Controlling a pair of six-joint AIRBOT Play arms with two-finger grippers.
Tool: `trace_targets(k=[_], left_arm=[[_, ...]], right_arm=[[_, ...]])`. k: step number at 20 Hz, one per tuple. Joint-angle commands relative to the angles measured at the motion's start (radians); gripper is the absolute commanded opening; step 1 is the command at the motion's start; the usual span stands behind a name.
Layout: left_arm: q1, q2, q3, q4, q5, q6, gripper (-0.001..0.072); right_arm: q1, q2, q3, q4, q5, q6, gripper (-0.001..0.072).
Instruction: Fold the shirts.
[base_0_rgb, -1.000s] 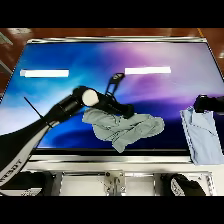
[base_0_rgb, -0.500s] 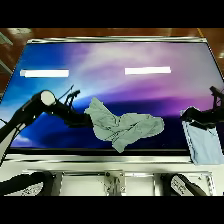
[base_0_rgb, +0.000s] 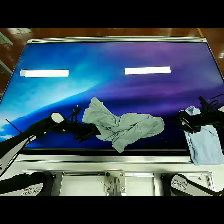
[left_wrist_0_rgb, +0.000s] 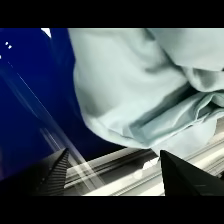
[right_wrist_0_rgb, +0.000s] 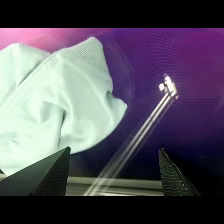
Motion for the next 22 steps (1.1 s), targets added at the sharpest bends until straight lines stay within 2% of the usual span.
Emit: trace_targets(k=[1,4,7,8,10,11,12,13,14,15,17,19,22], left_arm=[[-0.015,-0.044,-0.011,-0.080,0.097,0.005,0.0713],[-0.039,-0.063,-0.001,-0.132,0.171,0.013,0.0712],[-0.065,-0.115,0.002,-0.145,0.167,0.011,0.0712],[-0.068,-0.126,0.003,-0.149,0.167,0.011,0.0584],[-0.064,-0.126,0.003,-0.163,0.174,0.012,0.0219],[-0.061,-0.123,0.007,-0.163,0.170,0.018,0.0113],[-0.059,-0.117,0.015,-0.163,0.162,0.053,0.0038],[-0.059,-0.106,0.023,-0.162,0.159,0.068,0.0038],[-0.059,-0.089,0.030,-0.162,0.163,0.077,0.0037],[-0.059,-0.068,0.037,-0.161,0.167,0.105,0.0037],[-0.053,0.000,0.058,-0.137,0.167,0.146,0.0036],[-0.031,0.106,0.107,-0.019,0.160,0.145,0.0036],[0.044,0.299,0.261,0.208,0.097,0.069,0.0035]], right_arm=[[0.005,-0.046,-0.003,0.021,-0.020,-0.003,0.0680],[0.049,-0.102,-0.003,0.045,-0.051,-0.007,0.0680],[0.128,-0.161,-0.003,0.077,-0.105,-0.008,0.0680],[0.158,-0.174,-0.003,0.077,-0.124,-0.009,0.0680],[0.201,-0.190,-0.003,0.077,-0.152,-0.009,0.0680],[0.220,-0.190,-0.003,0.077,-0.165,-0.009,0.0678],[0.236,-0.191,-0.003,0.077,-0.177,-0.009,0.0668],[0.249,-0.191,-0.003,0.077,-0.180,-0.009,0.0498],[0.255,-0.190,-0.003,0.078,-0.184,-0.009,0.0226],[0.256,-0.190,-0.003,0.080,-0.183,-0.008,0.0065],[0.256,-0.177,0.002,0.097,-0.166,-0.031,0.0059],[0.255,-0.122,0.027,0.122,-0.120,-0.100,0.0059],[0.255,0.056,0.135,0.156,-0.083,-0.153,0.0059]])
